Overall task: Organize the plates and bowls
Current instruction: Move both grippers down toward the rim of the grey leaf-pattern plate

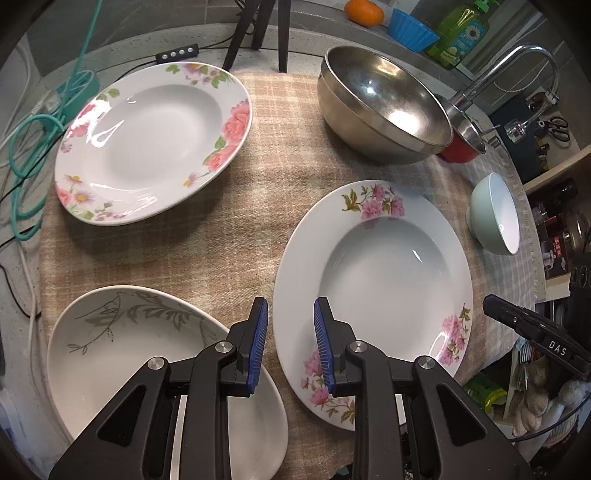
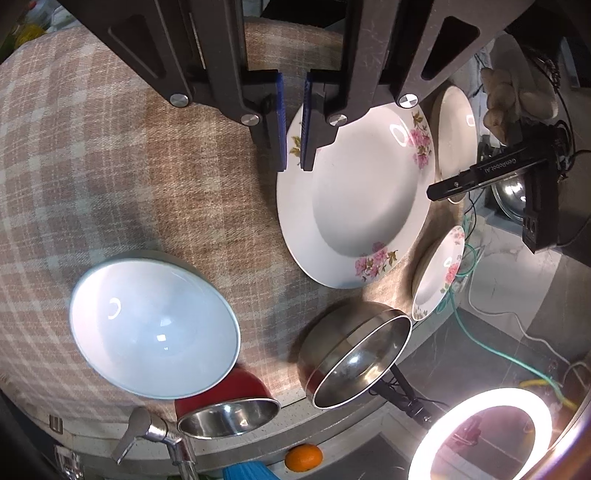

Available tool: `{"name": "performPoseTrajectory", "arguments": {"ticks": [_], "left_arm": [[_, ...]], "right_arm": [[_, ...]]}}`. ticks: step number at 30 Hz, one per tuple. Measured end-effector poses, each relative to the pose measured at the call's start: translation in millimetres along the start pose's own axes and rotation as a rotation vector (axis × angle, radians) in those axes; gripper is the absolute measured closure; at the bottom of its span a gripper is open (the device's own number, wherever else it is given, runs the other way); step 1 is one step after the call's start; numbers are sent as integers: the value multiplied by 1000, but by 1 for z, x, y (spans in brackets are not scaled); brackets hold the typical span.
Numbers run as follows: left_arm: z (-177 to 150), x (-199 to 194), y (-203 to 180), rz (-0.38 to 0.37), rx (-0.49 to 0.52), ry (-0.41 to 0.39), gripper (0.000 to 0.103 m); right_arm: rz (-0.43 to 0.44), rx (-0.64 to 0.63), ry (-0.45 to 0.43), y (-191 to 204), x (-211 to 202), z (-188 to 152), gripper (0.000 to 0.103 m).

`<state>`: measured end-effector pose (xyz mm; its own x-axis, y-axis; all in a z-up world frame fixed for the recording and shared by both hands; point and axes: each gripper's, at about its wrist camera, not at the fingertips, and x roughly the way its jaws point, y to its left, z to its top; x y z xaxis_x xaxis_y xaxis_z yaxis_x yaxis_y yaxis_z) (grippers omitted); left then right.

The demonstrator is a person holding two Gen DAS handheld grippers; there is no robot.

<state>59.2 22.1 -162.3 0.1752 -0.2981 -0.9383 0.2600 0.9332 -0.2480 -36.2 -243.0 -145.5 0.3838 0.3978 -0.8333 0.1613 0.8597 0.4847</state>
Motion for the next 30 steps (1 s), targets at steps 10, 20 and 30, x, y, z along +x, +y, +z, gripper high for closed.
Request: {"name": "performPoseTrajectory", "arguments": {"ticks": [10,20,30], "left_arm": [[4,7,0,2,-11,17,79],[7,13,-2,5,-2,38,79],[8,13,-5,16,10,37,79]], "right_arm": [[37,41,34,-10,12,8,97],[36,28,54,-13,20,9,94],[60,40,74,-15,27,10,93]]}}
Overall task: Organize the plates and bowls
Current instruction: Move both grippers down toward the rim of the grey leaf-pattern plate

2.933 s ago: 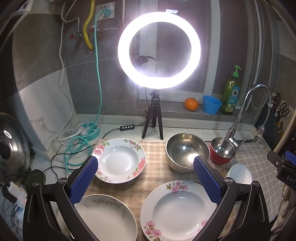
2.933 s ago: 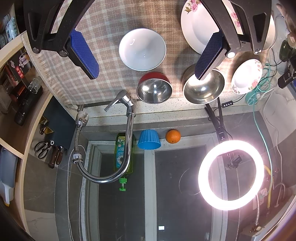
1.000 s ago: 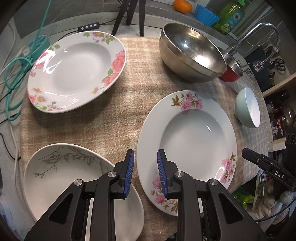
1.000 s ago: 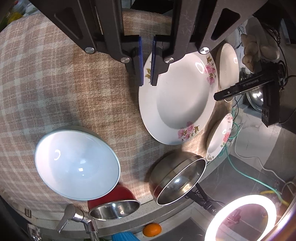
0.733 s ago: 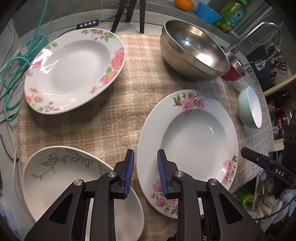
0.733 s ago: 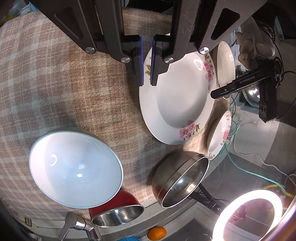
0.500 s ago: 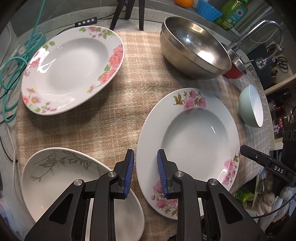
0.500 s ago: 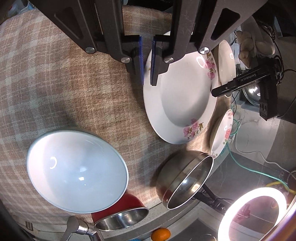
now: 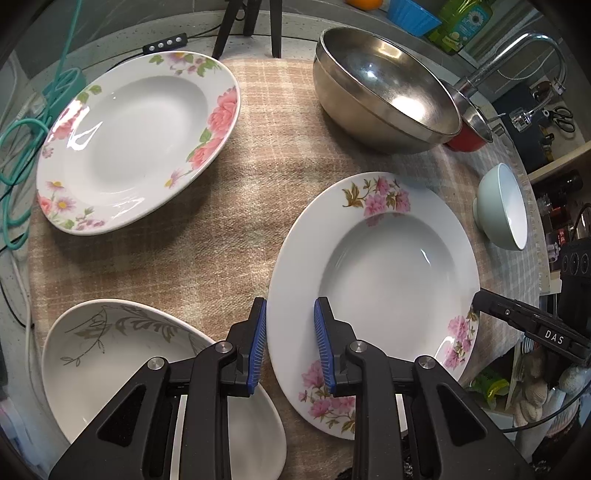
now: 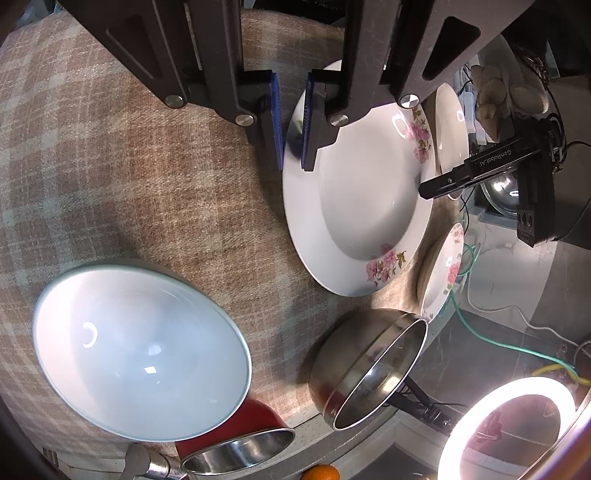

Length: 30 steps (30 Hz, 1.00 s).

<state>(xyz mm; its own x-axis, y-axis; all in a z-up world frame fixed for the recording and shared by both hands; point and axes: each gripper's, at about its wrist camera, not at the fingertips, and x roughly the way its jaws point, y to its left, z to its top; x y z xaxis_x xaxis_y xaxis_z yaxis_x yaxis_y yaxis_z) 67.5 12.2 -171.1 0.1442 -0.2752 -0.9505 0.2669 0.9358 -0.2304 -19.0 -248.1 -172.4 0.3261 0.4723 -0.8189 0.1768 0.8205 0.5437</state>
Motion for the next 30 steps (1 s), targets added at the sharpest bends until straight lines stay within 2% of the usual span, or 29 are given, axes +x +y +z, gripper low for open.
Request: {"name": "performPoseTrajectory", "arguments": {"ticks": [30], "left_arm": [[-21,1,-29,-31,-23,2,79]], "right_arm": [[-59,20,-2,-20,-19,1,92]]}}
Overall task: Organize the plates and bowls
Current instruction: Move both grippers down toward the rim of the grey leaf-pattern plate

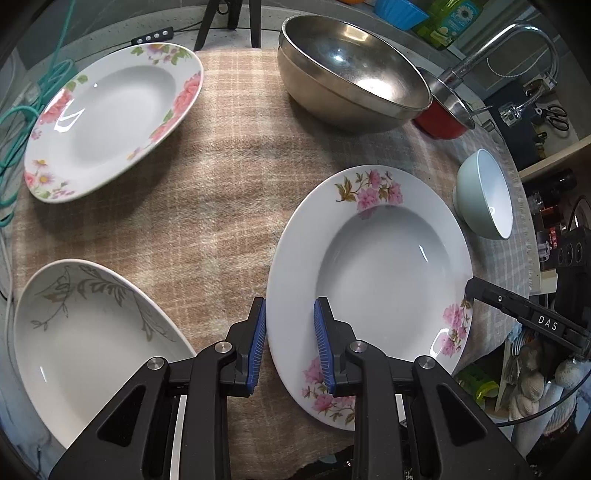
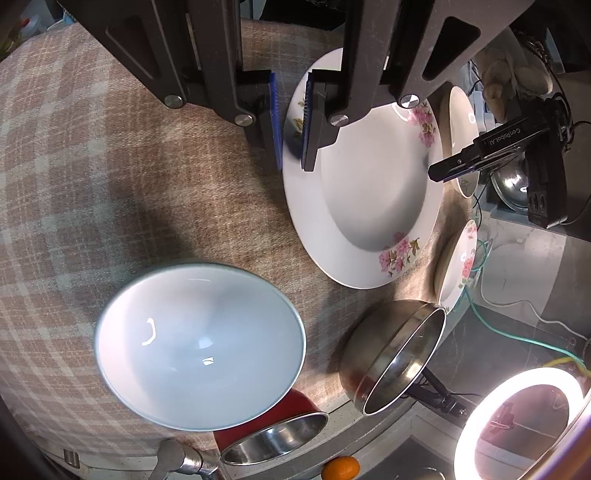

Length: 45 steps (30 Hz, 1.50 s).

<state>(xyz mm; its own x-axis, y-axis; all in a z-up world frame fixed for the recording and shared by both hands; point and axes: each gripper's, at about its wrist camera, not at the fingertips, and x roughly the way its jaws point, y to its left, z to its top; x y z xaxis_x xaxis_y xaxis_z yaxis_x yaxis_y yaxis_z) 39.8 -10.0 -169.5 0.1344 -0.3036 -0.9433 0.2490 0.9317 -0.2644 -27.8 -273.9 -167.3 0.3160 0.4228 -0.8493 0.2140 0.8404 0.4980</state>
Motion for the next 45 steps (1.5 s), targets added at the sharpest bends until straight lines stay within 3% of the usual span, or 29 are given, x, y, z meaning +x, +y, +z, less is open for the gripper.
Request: {"name": "performPoseTrajectory", "arguments": {"ticks": [24,39,45], "left_arm": [[-9,1,-2,8,-25,-19,79],[-12,-7,-5,53,-3,-64,79],[-13,-16,-4,63,0,-90,79]], "right_arm": [[-38,-39,-7,5,1,2,92],[-92,-49,-32,6,-4,0,92],[-118,-50,-59,4,-16,-2,85]]}}
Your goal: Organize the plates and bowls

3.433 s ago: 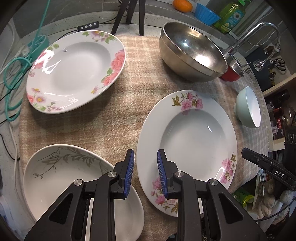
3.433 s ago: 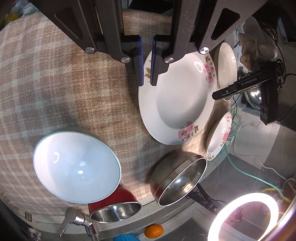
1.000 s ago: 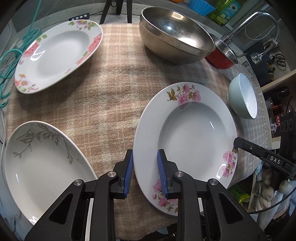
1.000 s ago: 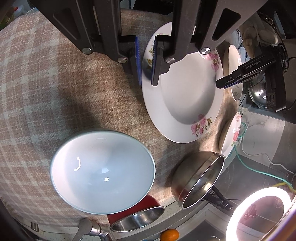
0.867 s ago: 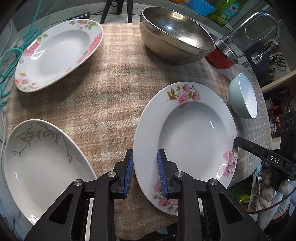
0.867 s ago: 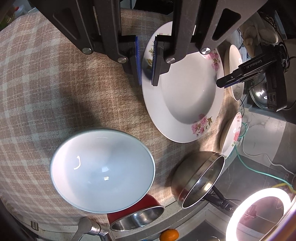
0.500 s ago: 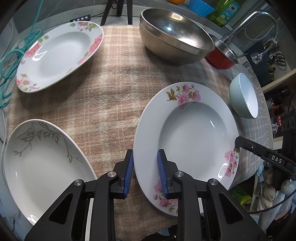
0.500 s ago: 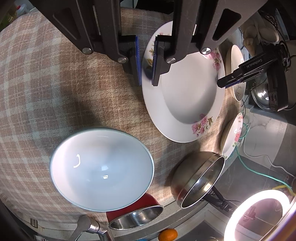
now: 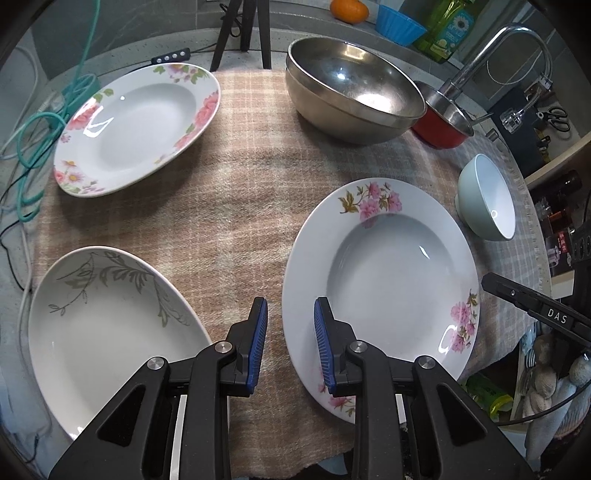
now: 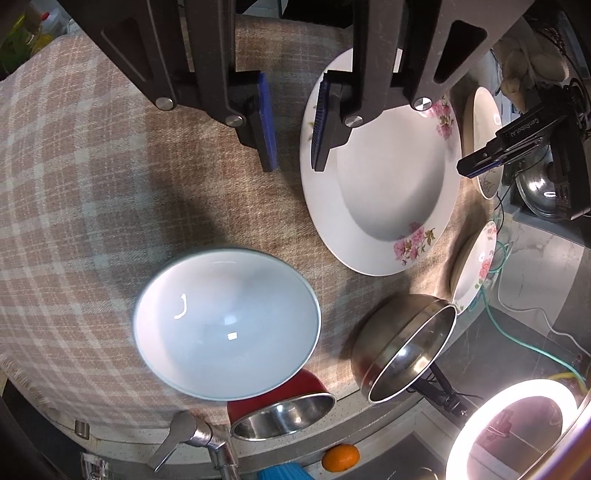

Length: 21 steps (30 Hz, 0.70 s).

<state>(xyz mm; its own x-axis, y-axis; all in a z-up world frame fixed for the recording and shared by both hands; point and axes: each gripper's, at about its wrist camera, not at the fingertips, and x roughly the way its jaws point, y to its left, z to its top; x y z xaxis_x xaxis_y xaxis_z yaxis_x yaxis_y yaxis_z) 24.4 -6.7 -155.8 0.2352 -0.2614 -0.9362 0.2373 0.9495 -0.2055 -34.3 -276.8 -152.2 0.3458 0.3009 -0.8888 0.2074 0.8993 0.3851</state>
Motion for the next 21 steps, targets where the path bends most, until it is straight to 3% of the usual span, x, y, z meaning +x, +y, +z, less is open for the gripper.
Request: {"name": "performPoseTrajectory", "arguments": {"ticks": [10,16,21], "left_arm": [[-6,-37,21,8,-54,-98,78],[-19,-58,64,37,-169,-136,78],[-37,-72,97,66,-253,-151,78]], "right_arm": [[27,-62,-80,30,-25,5,85],[69,-167,-69,75,-15,7,77],[112,-222,-36,107,2,5,76]]}}
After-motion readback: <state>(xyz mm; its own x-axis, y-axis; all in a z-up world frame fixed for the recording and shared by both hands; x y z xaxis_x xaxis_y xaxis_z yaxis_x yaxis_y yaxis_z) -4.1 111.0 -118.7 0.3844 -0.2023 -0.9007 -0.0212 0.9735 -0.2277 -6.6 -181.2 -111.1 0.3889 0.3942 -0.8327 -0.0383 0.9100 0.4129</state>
